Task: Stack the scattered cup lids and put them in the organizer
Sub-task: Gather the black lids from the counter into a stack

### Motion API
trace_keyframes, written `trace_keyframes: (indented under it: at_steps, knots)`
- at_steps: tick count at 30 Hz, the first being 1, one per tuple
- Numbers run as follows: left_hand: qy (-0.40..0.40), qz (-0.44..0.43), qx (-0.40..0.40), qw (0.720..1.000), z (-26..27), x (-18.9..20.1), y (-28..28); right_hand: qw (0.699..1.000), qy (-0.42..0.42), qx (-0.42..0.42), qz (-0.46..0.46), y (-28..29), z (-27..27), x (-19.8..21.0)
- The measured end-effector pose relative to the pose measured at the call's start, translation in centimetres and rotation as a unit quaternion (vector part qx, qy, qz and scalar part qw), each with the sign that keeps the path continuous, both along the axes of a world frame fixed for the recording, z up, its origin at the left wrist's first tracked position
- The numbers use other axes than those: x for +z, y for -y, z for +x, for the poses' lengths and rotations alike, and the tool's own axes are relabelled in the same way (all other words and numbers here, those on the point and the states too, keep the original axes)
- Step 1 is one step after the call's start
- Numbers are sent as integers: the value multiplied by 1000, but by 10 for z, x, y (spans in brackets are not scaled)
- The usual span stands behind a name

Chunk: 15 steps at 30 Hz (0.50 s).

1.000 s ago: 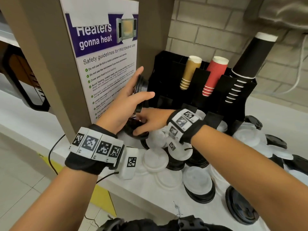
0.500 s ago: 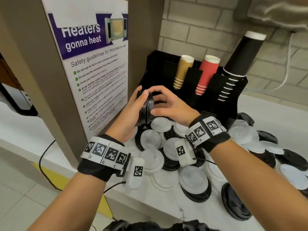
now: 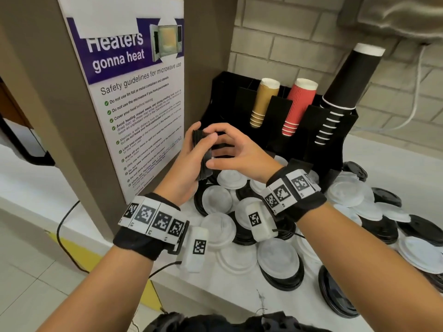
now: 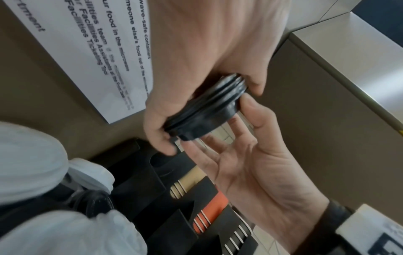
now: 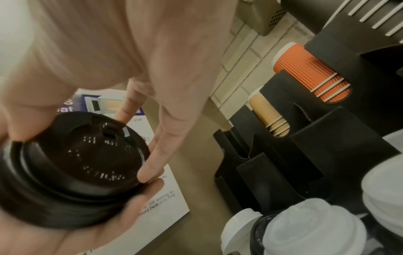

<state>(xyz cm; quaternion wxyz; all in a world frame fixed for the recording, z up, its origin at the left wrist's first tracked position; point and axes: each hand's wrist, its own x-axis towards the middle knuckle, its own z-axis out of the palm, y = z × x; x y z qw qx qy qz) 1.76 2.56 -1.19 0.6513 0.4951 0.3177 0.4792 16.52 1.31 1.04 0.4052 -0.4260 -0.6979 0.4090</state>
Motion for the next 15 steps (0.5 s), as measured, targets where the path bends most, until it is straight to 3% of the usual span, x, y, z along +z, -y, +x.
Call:
trace_keyframes:
  at_steps: [3,5,8,11,14,15]
  knots:
    - [-8,27,46,999,-6,8,-7,998,4,-16,-60,-10,-1,3]
    - [-12,48,68,996,-11,16,-11,986,141,-46,-82,-25,-4,0]
    - [-37,80,56,995,-14,25,-11,912,400,-11,-92,-45,-19,-12]
    - [-33,86,43,995,-17,30,-10,849,515,4,-122,-60,-42,-26]
    - [-26,82,43,995,-19,32,-10,766,629,20,-131,-69,-57,-36]
    - [-25,82,43,995,-20,32,-10,756,641,29,-125,-71,-58,-37]
